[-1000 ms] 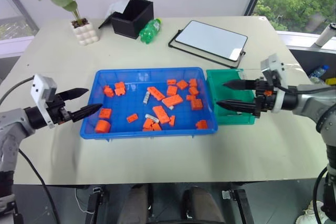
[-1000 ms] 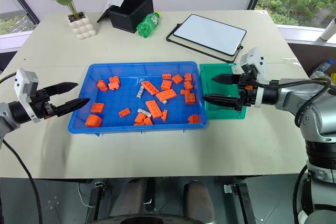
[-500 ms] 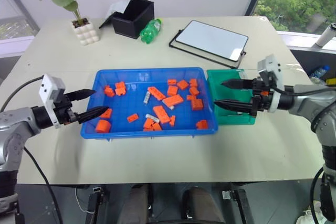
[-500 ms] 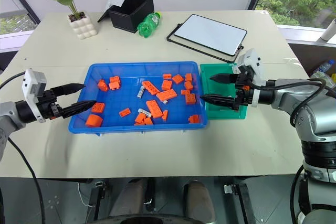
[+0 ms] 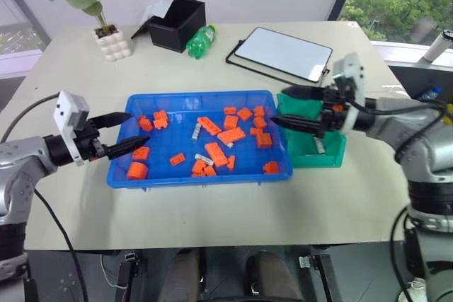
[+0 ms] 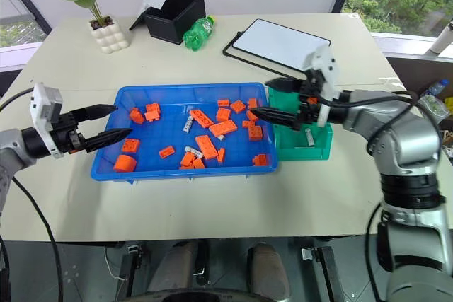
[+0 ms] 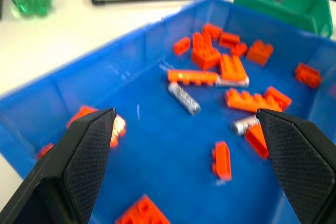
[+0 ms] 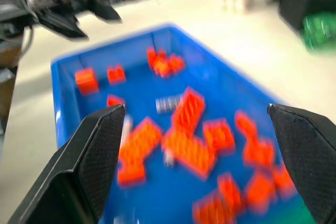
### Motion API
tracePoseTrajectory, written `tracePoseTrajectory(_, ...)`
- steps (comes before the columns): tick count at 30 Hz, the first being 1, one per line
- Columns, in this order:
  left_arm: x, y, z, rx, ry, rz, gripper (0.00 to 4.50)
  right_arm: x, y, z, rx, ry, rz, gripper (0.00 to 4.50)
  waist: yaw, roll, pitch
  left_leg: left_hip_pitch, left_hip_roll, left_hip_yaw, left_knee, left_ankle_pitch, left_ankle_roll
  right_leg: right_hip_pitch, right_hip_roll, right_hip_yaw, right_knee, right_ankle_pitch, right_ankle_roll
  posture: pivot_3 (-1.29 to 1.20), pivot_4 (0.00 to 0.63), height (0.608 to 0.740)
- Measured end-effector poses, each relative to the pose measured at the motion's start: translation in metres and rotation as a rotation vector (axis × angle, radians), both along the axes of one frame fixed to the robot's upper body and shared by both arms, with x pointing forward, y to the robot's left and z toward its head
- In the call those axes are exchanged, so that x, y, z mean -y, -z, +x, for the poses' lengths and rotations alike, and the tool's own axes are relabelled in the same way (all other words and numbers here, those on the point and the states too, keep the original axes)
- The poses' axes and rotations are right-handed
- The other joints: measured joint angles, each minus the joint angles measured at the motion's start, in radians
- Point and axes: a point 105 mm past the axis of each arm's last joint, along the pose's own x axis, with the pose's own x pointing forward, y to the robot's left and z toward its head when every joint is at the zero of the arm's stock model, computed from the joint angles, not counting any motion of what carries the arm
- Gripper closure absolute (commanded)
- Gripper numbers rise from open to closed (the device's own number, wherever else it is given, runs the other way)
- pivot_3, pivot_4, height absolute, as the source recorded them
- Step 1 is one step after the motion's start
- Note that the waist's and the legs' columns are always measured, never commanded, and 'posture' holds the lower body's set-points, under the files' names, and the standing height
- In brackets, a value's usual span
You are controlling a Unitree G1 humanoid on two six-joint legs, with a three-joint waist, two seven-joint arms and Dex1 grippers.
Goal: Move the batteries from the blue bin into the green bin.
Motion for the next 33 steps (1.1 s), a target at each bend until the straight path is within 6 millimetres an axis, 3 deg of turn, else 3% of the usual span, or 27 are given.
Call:
tracePoseTrajectory(5,0.006,0.001,0.003,-0.007,0.024,0.002,0.0,-0.039,0.016,0.013,-0.004,-0.061,-0.01,0.05,0.004,0.0,0.0,0.0,-0.001,0.0,0.001,0.0,0.0,0.0,0.0,0.0,0.001,0.0,0.0,0.0,0.15,0.74)
tracePoseTrajectory(12,0.016,-0.006,0.005,0.027,0.042,-0.004,0.0,-0.075,0.045,0.022,-0.05,-0.134,-0.043,0.05,0.001,0.0,0.0,0.0,-0.001,0.0,0.001,0.0,0.0,-0.001,0.0,0.0,0.002,0.0,0.0,0.0,0.15,0.74)
tracePoseTrajectory(17,0.018,-0.005,0.005,0.03,0.032,-0.01,0.0,-0.09,0.068,0.027,-0.102,-0.168,-0.077,0.05,-0.001,0.0,0.0,0.0,-0.001,0.0,0.001,0.0,0.0,-0.001,0.0,0.0,0.002,0.0,0.0,0.0,0.15,0.74)
tracePoseTrajectory(26,0.018,0.002,0.001,0.014,0.012,-0.013,0.0,-0.117,0.068,0.02,-0.169,-0.292,-0.069,0.05,-0.002,0.0,0.0,0.0,-0.001,0.0,0.001,0.001,-0.001,-0.001,0.0,0.0,0.002,0.0,0.0,0.0,0.15,0.74)
tracePoseTrajectory(33,0.018,0.006,-0.005,0.024,-0.032,-0.037,0.0,-0.134,0.072,0.011,-0.364,-0.351,-0.086,0.05,-0.001,0.0,0.0,0.0,-0.001,-0.001,0.001,0.0,-0.001,-0.001,-0.001,0.0,0.002,0.0,0.0,0.0,0.15,0.74)
